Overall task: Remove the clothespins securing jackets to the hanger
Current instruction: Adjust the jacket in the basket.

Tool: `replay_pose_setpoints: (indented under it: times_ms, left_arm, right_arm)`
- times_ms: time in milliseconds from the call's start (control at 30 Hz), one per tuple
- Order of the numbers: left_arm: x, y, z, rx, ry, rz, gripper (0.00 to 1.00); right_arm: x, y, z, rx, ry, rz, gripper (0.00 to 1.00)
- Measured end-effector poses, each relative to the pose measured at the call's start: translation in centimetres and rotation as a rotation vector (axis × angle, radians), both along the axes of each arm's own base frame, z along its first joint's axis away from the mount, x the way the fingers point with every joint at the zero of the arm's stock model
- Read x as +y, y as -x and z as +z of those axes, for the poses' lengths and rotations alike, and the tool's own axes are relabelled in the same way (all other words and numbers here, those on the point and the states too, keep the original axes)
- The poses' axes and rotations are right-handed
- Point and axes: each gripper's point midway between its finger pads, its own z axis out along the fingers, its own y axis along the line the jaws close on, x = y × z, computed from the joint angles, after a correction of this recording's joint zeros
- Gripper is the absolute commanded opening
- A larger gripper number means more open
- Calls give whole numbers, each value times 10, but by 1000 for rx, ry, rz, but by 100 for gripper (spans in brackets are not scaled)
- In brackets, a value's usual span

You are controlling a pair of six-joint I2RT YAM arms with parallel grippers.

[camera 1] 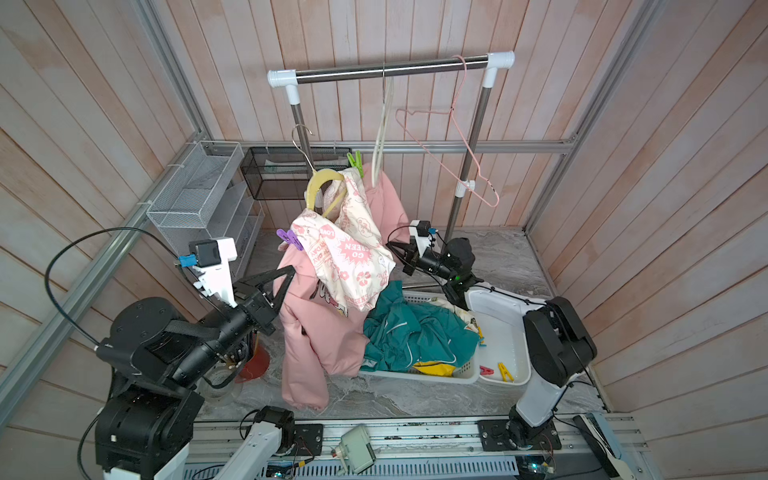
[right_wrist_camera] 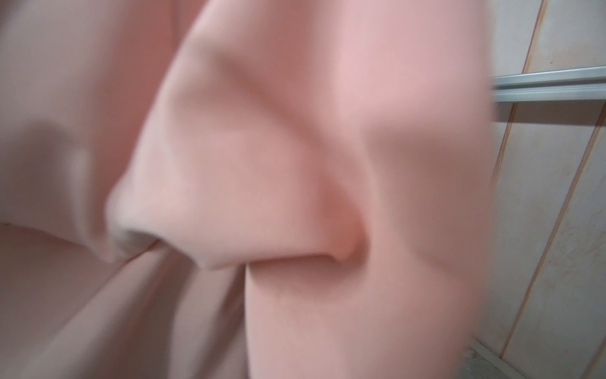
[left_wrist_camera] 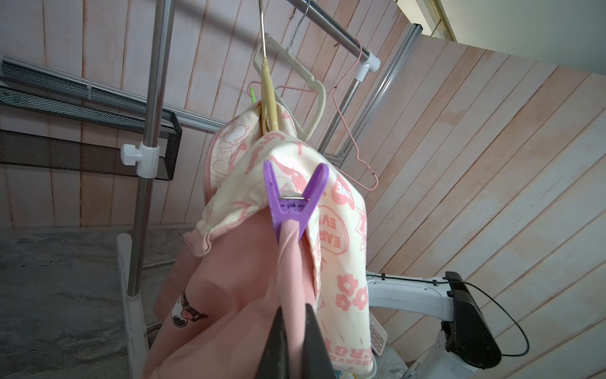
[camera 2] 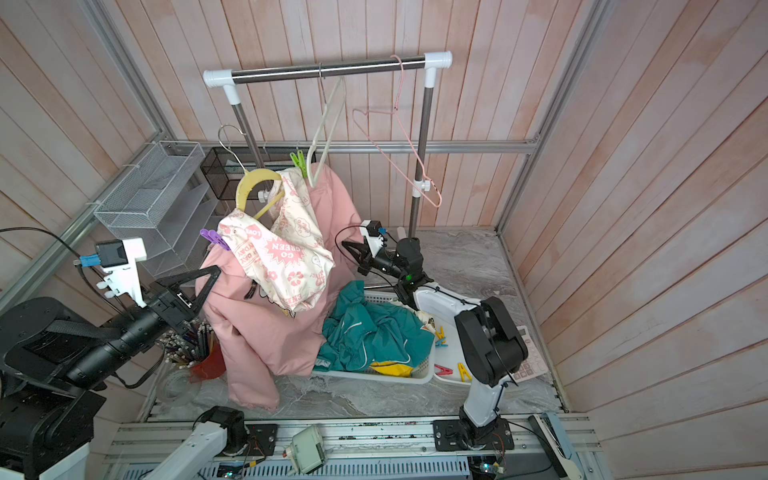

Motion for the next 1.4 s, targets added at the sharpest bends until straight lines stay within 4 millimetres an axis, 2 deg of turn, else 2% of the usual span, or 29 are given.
replay_pose_setpoints:
  times_ms: [233, 433, 733, 1067, 1133, 1200, 1333, 1400]
  left_arm:
    - [-15, 2, -1, -16, 60, -104, 0]
    - [-29, 6, -7, -23, 112, -205, 0]
    - [-42, -7, -38, 20, 167, -286, 0]
    - [-54, -20, -71, 57, 184, -352, 0]
    - [-57, -23, -78, 70, 184, -363, 0]
    - [-63, -25, -83, 79, 182, -380, 0]
    - [-84, -31, -89, 72, 152, -416, 0]
    - [-95, -35, -95, 72, 125, -428, 0]
  right_arm:
    - [-38, 71, 33, -51, -30, -47, 0]
    - [-71, 104, 27, -9, -38, -118, 0]
    - [-114, 128, 6, 100, -45, -246, 0]
    - [-139, 136, -46, 256, -48, -345, 1]
    - [-144, 135, -56, 282, -42, -371, 5]
    - [-148, 134, -65, 312, -30, -396, 14]
    - [-153, 134, -76, 347, -5, -425, 52]
    - [-157, 136, -78, 348, 7, -442, 59]
